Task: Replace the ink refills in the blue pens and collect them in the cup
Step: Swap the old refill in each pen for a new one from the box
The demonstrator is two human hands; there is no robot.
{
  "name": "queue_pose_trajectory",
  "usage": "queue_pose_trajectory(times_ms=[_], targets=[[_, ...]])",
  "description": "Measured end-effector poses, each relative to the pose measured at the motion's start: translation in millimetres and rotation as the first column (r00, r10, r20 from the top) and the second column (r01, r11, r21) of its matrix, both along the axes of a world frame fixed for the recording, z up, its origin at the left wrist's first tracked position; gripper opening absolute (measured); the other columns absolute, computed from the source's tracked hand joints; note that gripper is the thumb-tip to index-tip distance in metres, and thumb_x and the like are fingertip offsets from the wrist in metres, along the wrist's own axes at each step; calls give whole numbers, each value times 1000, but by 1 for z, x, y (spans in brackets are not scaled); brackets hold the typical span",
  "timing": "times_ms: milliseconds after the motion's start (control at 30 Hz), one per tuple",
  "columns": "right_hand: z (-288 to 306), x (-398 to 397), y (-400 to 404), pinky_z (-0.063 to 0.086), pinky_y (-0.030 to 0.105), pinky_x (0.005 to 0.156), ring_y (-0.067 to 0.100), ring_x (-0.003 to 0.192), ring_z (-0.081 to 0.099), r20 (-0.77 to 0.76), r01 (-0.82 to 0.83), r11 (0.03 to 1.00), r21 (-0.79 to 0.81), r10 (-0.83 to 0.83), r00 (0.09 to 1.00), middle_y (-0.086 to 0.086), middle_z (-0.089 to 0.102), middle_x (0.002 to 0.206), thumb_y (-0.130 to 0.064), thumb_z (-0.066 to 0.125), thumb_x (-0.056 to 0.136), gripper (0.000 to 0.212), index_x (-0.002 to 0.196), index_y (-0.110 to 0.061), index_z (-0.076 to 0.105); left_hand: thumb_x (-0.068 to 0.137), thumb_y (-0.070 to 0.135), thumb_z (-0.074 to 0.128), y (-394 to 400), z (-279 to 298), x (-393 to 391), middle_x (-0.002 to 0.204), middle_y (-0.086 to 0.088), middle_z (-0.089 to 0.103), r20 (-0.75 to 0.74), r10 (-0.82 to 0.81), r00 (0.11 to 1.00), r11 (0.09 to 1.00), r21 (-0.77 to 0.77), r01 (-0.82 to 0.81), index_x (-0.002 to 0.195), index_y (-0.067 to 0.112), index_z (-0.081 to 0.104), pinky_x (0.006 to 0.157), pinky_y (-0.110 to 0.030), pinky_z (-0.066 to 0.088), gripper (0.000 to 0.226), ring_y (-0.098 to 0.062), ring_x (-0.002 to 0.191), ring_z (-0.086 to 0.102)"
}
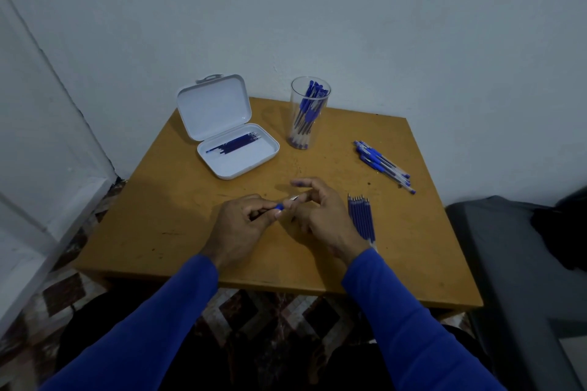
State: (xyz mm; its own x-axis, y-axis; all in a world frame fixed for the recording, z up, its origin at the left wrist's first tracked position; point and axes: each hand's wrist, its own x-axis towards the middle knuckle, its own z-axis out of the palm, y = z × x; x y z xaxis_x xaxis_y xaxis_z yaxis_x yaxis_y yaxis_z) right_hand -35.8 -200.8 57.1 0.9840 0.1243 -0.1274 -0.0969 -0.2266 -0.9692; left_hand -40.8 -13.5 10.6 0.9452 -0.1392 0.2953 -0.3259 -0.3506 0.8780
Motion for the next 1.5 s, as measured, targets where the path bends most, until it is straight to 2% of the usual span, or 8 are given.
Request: queue_pose_trajectory(times_ms=[167,500,667,800,933,1100,1267,1500], targets=[[-1,3,1,46,24,55,4,58,56,89,77,986,-145,-65,994,12,70,80,-26,70,96,21,89,-6,69,90,20,75,0,0,-1,79,6,68,-4,-5,1000,1000,-22,5,108,32,75,61,-34,52,22,-17,70,60],[1,3,-3,46,23,62,-3,64,58,91,51,987,-155,-37,995,2,71,84,-26,69,97,15,92,-11,71,89,25,75,0,0,0,81,8,69,-5,3,1000,1000,-23,-3,108,31,77,65,-40,53,20,-20,74,62],[6,0,-5,45,15,55,-2,64,57,58,-32,998,-54,35,998,5,66,100,-9,64,98,22,117,-19,68,88,22,75,0,0,-1,82,9,68,-6,7,1000,1000,-17,-7,108,30,77,65,-39,53,21,-20,74,62],[6,0,-1,46,24,59,1,64,57,67,58,990,-129,-50,997,5,71,88,-30,69,96,17,94,-13,71,88,23,76,0,-1,0,82,9,69,-8,11,1000,1000,-19,-11,109,29,77,66,-40,54,21,-19,74,62],[10,-1,-5,44,17,56,1,65,56,40,-21,997,-70,24,999,6,66,99,-8,64,97,16,107,-20,70,89,24,75,1,-1,0,85,15,68,0,11,1000,999,30,-11,110,29,76,64,-33,54,22,-15,76,62],[10,-1,-1,47,23,60,4,67,57,60,35,992,-123,-28,998,1,68,86,-26,70,96,5,94,-21,70,88,23,76,0,2,-2,82,13,67,-8,7,1000,1000,-12,-7,106,32,76,61,-24,50,21,-12,71,59],[11,-2,-2,44,17,51,0,57,54,62,17,997,-81,-12,998,6,65,87,-12,63,100,7,97,-16,68,88,22,76,0,1,-1,82,10,68,-20,13,1000,1000,-18,-13,107,31,76,62,-32,52,21,-18,73,61],[5,4,-10,42,18,58,6,73,57,92,231,963,-139,-219,971,-6,64,92,-15,62,100,10,99,-21,69,88,20,76,0,-1,0,82,13,69,-20,23,1000,999,-32,-23,108,27,77,64,-23,51,21,-11,74,61]])
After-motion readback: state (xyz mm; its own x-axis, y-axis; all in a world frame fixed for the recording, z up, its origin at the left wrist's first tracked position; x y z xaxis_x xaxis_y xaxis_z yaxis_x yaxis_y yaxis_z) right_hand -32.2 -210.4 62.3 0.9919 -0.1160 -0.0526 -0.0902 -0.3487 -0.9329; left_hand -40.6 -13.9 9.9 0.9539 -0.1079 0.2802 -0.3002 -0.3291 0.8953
